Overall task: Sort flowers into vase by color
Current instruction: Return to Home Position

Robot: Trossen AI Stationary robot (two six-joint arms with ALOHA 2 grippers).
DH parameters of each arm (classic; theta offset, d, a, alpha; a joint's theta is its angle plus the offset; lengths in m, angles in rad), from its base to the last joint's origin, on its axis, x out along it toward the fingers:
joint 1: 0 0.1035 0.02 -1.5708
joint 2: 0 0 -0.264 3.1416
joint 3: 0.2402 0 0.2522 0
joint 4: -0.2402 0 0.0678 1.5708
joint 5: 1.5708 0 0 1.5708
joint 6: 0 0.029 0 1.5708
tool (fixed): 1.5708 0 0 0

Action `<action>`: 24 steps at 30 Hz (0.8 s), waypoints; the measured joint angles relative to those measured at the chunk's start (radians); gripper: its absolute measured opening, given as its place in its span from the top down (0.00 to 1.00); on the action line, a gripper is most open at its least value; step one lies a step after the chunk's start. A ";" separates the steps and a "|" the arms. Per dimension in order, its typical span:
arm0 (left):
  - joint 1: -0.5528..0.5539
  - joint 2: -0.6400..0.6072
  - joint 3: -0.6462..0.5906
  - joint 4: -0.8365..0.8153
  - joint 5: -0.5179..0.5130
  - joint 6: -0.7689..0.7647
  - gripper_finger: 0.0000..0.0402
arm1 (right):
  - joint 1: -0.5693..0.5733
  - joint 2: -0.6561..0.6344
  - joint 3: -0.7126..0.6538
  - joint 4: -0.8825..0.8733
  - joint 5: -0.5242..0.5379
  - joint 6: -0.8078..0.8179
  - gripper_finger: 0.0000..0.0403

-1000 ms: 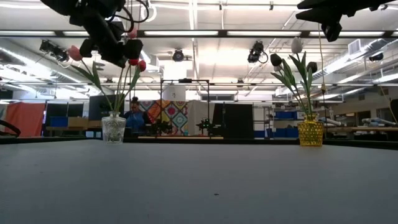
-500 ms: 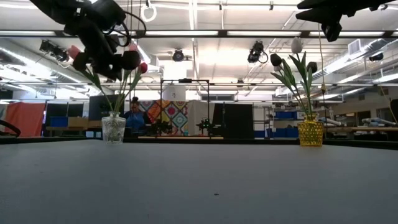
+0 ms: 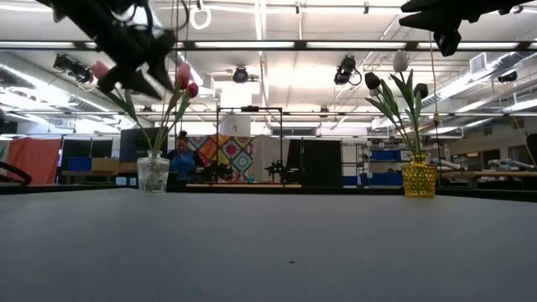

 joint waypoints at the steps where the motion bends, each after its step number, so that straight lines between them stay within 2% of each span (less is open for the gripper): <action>1: -0.032 -0.014 0.000 0.031 0.036 0.023 0.54 | 0.000 0.000 0.000 0.000 0.000 0.000 0.72; 5: -0.213 -0.028 0.002 0.272 0.148 0.159 0.53 | 0.000 0.000 0.000 0.000 0.000 0.000 0.72; 8: -0.339 0.004 0.002 0.419 0.150 0.258 0.55 | 0.000 0.000 0.000 0.000 0.000 0.000 0.72; 11: -0.412 0.038 0.002 0.524 0.144 0.302 0.59 | 0.000 0.000 0.000 0.000 0.000 0.000 0.72; 16: -0.476 0.064 0.002 0.543 0.144 0.335 0.63 | 0.000 0.000 0.000 0.000 0.000 0.000 0.72; 20: -0.481 0.066 0.002 0.574 0.141 0.254 0.64 | 0.000 0.000 0.000 0.000 0.000 0.000 0.72; 24: -0.501 0.080 -0.047 0.579 0.168 0.390 0.64 | 0.000 0.000 0.000 0.000 0.000 0.000 0.72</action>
